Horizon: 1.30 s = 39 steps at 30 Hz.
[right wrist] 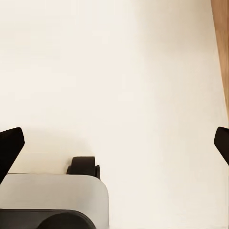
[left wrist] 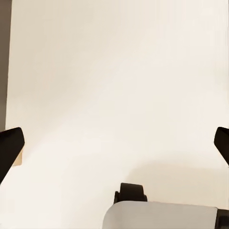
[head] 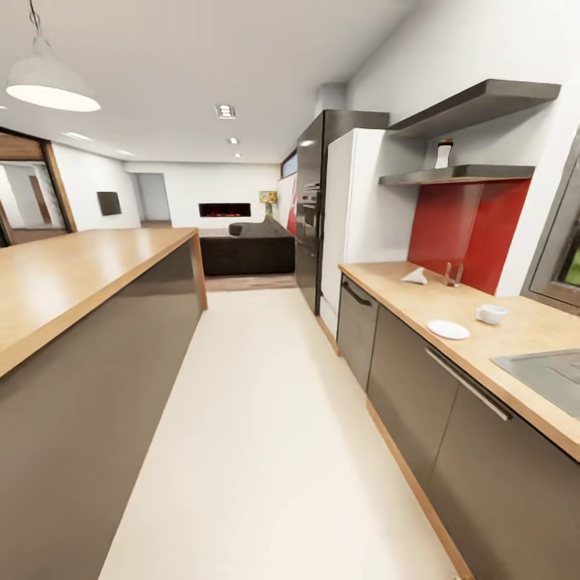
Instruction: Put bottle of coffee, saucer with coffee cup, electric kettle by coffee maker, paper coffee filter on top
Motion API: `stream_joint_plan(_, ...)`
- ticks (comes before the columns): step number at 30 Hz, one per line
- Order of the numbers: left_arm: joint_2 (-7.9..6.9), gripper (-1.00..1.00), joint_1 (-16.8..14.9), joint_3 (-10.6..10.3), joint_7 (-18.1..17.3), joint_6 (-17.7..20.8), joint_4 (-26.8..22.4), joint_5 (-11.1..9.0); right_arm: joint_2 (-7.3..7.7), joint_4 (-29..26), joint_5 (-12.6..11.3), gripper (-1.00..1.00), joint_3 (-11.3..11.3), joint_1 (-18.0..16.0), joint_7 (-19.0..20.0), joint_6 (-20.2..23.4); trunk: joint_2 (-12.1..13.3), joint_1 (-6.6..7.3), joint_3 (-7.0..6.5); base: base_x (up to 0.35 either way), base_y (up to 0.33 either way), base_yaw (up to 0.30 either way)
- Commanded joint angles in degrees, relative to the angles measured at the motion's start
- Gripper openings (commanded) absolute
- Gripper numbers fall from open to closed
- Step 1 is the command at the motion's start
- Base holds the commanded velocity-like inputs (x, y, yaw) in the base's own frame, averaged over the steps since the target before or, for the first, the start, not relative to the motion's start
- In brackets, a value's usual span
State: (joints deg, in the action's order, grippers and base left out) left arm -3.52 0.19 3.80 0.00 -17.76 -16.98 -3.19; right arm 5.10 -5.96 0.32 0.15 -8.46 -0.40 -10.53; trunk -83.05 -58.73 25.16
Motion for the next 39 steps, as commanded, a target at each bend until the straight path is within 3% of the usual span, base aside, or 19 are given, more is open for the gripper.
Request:
stream_joint_plan(1, 0.0, 1.0, 0.0, 0.0, 0.0, -0.1, -0.1, -0.3, 0.0, 0.1, 0.0, 1.0, 0.0, 0.0, 0.0, -0.2, 0.0, 0.0, 0.05, 0.002, 0.001, -0.266)
stream_joint_plan(16, 0.0, 1.0, 0.0, 0.0, 0.0, -0.1, -0.1, -0.4, 0.03, 0.1, 0.1, 1.0, 0.1, 0.0, 0.0, -0.2, 0.0, 0.0, 0.05, 0.0, 0.0, -0.249)
stream_joint_plan(24, 2.17, 1.0, 0.1, 0.0, 0.1, -0.3, -1.3, -0.3, 0.03, -1.3, 1.6, 1.0, 0.4, -0.5, 0.2, -0.2, 0.0, 0.0, 0.05, 0.0, 0.0, -0.011)
stream_joint_plan(39, 2.17, 1.0, 0.1, 0.0, 0.1, -0.3, -1.3, -0.3, 0.03, -1.3, 1.6, 1.0, 0.4, -0.5, 0.2, -0.2, 0.0, 0.0, 0.05, 0.0, 0.0, 0.0)
